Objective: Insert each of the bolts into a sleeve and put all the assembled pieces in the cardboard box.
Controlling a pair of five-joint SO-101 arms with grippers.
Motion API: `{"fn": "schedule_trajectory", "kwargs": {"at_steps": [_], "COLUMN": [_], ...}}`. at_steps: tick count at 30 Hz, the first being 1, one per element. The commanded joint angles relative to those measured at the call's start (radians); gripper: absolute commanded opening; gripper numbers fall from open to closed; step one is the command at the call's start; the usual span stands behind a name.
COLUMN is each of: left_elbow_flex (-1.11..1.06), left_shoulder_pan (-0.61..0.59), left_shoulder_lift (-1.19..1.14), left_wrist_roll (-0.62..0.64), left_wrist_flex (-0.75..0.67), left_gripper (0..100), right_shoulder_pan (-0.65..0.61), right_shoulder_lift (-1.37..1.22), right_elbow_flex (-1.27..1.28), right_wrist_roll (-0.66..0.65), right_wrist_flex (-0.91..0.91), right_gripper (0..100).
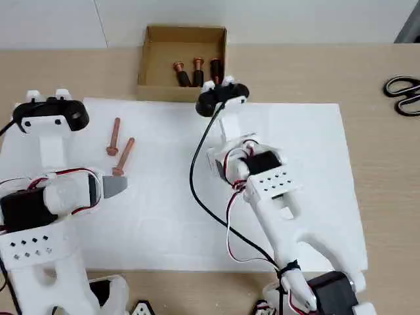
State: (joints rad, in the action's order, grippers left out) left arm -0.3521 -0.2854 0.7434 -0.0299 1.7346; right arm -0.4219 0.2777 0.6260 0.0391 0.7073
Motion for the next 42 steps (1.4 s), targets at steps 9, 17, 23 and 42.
{"fn": "schedule_trajectory", "kwargs": {"at_steps": [9, 17, 23, 42], "left_elbow_flex": [0.005, 0.005, 0.004, -0.033], "left_shoulder_pan": [-0.006, -0.006, -0.006, -0.006], "left_shoulder_lift": [0.009, 0.009, 0.009, 0.009], "left_wrist_roll": [-0.002, -0.002, -0.002, -0.002], "left_wrist_flex": [0.015, 0.015, 0.015, 0.012], "left_gripper": [33, 33, 33, 33], "right_shoulder_pan": [0.001, 0.019, 0.035, 0.030], "right_shoulder_lift": [-0.163, -0.450, -0.694, -1.003], "right_elbow_flex": [-0.219, -0.706, -0.962, -1.220], "right_wrist_roll": [-0.003, -0.006, -0.009, -0.009], "right_wrist_flex": [0.120, 0.490, 0.639, 0.782], "right_gripper": [15.7, 15.7, 15.7, 12.1]}}
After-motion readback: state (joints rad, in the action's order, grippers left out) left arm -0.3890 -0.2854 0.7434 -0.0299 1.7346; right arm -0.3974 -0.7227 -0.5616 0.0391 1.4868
